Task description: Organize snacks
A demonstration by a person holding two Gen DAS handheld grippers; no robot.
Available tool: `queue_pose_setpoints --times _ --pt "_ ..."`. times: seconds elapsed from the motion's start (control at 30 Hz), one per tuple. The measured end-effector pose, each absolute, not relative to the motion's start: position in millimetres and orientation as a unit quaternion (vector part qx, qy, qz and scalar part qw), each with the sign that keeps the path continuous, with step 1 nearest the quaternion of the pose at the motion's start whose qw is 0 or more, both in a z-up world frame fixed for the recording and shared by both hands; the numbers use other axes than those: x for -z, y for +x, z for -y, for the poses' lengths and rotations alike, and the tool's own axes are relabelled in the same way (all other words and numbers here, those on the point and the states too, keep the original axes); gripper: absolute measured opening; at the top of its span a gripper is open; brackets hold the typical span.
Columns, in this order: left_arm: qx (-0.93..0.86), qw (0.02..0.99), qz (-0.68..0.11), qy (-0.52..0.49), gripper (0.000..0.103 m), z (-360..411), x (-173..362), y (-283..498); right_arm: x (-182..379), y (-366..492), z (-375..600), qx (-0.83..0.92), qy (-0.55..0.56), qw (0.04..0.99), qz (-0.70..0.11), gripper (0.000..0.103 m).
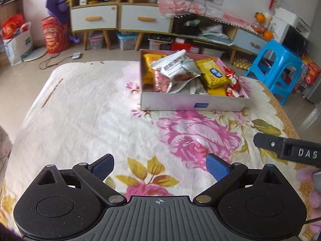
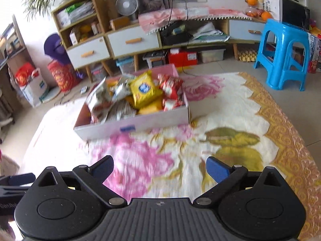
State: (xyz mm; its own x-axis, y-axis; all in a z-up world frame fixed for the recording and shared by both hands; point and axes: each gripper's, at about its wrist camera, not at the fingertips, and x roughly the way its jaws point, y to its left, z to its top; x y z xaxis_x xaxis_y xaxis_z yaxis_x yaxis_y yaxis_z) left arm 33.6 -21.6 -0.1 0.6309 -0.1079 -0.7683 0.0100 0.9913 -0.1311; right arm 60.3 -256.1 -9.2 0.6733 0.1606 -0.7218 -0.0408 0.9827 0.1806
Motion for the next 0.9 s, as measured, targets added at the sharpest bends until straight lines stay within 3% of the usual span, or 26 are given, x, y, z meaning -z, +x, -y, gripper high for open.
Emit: queue_pose_setpoints --times 0.9 --pt "-0.032 0.909 -0.415 -0.015 0.100 30 -9 23 11 50 212 -0.054 -0.019 0.916 -0.396 0.094"
